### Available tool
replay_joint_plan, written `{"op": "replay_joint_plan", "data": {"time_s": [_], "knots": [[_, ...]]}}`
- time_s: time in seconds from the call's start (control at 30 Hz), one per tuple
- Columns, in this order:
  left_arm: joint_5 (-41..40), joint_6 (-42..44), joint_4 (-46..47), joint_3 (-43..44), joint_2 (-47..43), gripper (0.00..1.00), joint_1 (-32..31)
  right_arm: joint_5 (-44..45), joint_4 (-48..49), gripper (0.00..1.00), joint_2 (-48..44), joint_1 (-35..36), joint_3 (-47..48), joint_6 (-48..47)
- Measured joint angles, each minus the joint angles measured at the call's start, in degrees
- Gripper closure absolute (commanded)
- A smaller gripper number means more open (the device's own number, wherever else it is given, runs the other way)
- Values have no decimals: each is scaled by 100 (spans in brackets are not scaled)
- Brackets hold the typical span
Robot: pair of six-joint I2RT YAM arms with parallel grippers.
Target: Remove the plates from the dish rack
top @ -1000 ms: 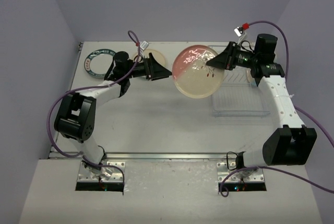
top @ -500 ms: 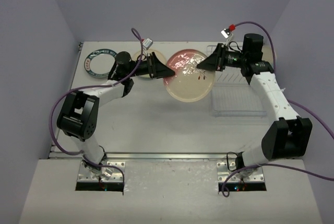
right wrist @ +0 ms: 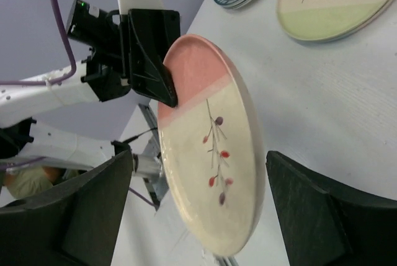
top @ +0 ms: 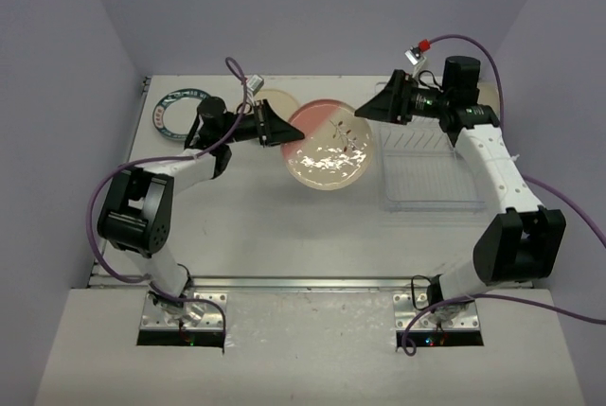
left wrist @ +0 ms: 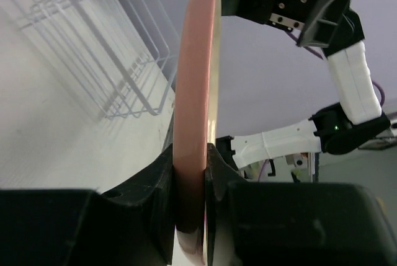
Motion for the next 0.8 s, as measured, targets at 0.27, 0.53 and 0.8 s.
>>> {"op": "replay_joint_plan", "data": {"time_s": [0.27,0.53,0.8], "knots": [[-144,91,-189,238,278,100,1024,588,-330,1,3,-682,160,-111],[-645,533,-589,1271,1370,100,1552,831,-826,1,87,-1069,427,-434],[-1140,862,-1068,2550,2530,100,2013,1017,-1426,1,90,-1111,618,-889]]}}
